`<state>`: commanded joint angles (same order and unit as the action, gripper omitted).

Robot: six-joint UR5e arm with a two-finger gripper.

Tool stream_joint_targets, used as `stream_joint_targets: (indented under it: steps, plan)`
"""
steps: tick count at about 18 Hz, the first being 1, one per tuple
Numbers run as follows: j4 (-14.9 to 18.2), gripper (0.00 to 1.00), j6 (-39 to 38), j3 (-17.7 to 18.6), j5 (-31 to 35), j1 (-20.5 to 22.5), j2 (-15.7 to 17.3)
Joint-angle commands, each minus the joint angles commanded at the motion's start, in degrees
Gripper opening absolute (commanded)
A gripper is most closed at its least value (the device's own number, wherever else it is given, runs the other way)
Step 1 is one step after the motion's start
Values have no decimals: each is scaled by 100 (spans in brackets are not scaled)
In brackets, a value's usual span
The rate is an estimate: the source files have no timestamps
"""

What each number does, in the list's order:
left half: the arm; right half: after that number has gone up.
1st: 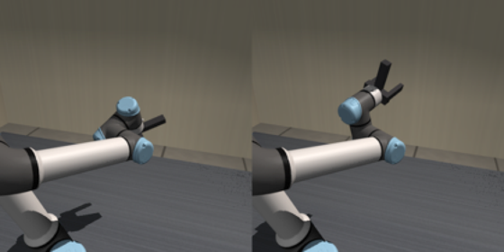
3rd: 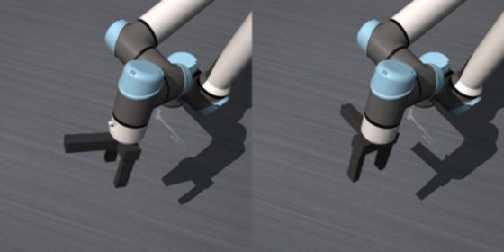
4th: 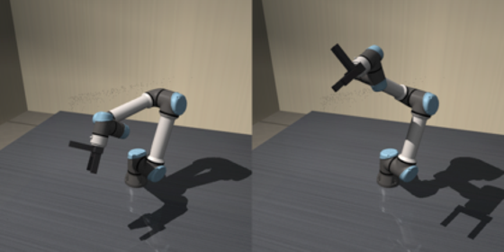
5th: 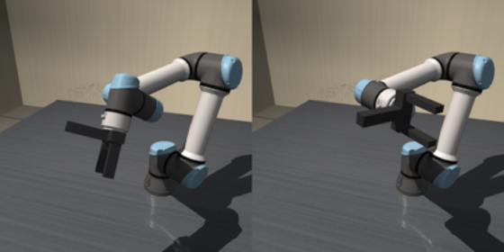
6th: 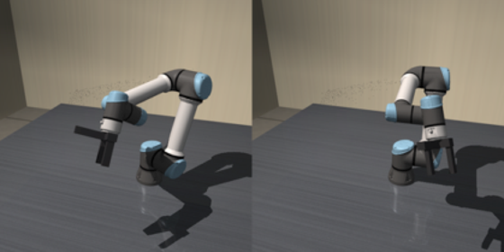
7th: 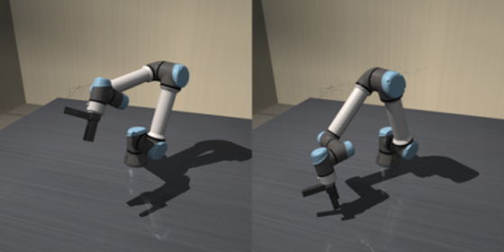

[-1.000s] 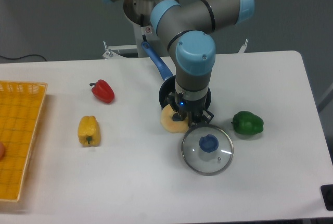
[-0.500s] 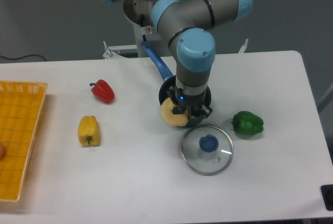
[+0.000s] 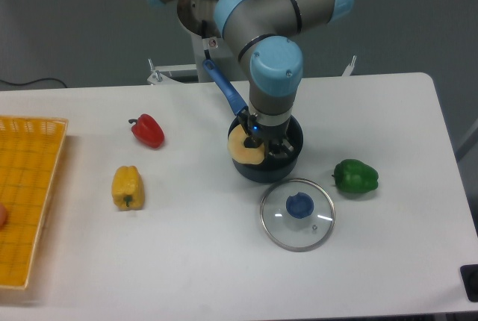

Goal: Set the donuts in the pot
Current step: 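Lower the held donut down into the black pot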

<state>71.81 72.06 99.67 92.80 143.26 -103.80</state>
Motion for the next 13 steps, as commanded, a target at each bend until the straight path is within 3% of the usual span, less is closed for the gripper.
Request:
stream_joint_targets:
  steps: [11, 13]
  plan:
    - [-35, 31, 845, 44, 45, 17, -123]
    - [-35, 38, 1046, 70, 114, 35, -123]
